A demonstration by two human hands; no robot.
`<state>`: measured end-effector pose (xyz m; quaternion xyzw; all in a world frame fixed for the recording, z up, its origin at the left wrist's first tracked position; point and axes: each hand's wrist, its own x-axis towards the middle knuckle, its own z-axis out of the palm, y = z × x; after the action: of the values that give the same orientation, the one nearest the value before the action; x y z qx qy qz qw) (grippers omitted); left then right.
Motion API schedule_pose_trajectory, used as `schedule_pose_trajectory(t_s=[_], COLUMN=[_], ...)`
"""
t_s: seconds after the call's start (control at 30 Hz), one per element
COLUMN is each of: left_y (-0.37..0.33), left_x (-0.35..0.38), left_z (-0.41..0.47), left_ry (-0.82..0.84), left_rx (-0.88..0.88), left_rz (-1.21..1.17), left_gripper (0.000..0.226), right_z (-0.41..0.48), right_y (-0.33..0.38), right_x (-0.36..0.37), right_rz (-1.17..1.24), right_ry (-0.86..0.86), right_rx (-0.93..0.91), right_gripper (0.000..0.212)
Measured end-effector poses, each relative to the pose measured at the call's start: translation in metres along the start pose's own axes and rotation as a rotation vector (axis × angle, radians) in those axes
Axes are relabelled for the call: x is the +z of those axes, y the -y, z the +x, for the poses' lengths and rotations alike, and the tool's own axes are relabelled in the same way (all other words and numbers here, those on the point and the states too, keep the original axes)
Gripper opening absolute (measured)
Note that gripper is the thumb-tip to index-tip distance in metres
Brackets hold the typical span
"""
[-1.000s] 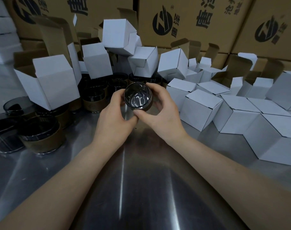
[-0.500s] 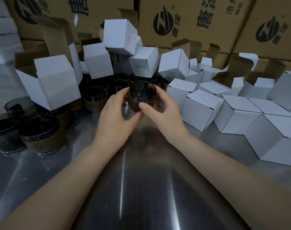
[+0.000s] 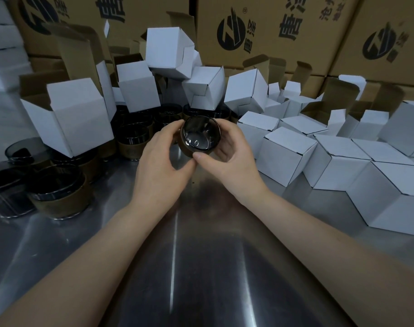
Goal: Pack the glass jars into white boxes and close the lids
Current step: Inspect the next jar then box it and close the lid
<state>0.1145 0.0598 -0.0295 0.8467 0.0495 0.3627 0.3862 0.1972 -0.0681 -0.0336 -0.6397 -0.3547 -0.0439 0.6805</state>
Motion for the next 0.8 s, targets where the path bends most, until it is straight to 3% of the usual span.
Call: schedule_pose_trajectory(t_s=[0.33,0.6,0.8], left_y=[0.006,0.006,0.004], left_x=[0.003,0.006,0.005], left_z=[-0.001,-0.005,-0.003], left_ry=[0.027,0.144,0.150], left_rx=[-0.063,-0.149,-0.084], left_rz=[-0.052,-0.136,-0.034], left_gripper=[0.066,0.088,0.095], right_z=[0.001,0.002,0.004], right_y=[0.002,0.008,0.010], right_x=[-0.001,-0.003,-0.002], right_rz=[-0.117,-0.030,-0.069], right_ry=[0.002,0.004,-0.027], right_rx=[-0.100,0.063,0.105], right_gripper=[0.063,0.060,0.063])
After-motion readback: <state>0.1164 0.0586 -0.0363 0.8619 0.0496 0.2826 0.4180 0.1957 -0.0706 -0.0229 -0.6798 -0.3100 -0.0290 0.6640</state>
